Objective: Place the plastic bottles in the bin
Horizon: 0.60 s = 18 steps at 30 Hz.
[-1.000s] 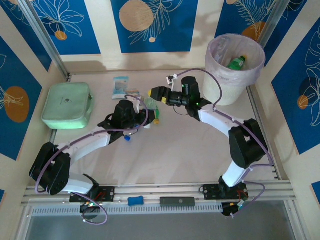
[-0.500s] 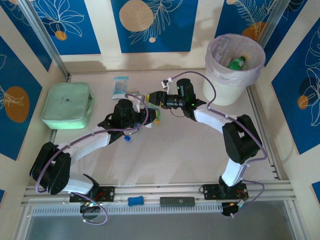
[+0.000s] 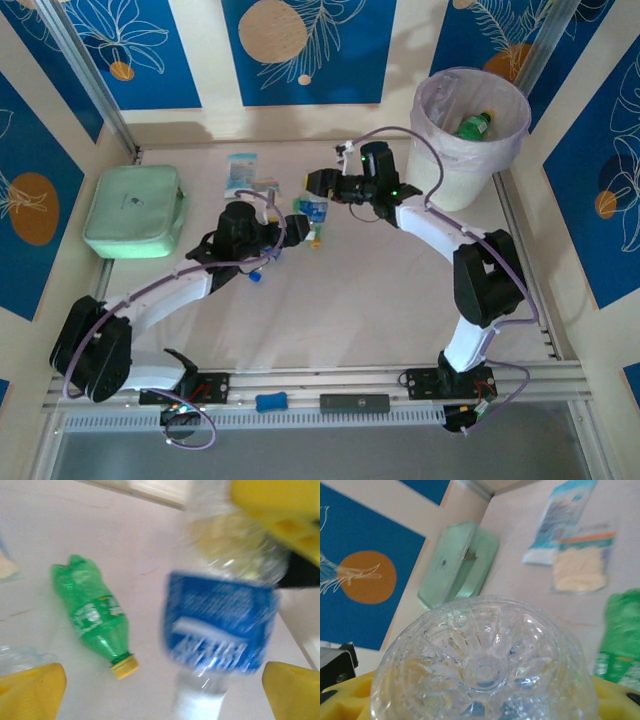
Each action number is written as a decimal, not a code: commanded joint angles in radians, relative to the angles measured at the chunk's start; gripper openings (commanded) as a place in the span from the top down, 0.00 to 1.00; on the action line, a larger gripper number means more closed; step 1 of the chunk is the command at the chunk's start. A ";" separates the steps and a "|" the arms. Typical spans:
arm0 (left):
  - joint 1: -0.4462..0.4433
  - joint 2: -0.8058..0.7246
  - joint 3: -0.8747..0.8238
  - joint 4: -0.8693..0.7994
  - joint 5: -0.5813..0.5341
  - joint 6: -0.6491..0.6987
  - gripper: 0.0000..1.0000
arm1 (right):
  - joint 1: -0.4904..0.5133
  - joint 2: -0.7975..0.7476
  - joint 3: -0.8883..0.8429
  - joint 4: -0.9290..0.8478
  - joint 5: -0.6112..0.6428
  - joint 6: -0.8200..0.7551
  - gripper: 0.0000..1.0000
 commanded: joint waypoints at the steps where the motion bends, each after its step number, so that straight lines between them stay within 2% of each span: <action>1: 0.028 -0.053 -0.038 -0.075 -0.165 -0.041 0.00 | -0.051 -0.072 0.127 -0.207 0.097 -0.155 0.50; 5: 0.059 -0.093 -0.075 -0.134 -0.241 -0.084 0.00 | -0.119 -0.077 0.298 -0.356 0.177 -0.254 0.50; 18: 0.090 -0.093 -0.151 -0.076 -0.182 -0.148 0.00 | -0.348 0.042 0.827 -0.572 0.372 -0.416 0.50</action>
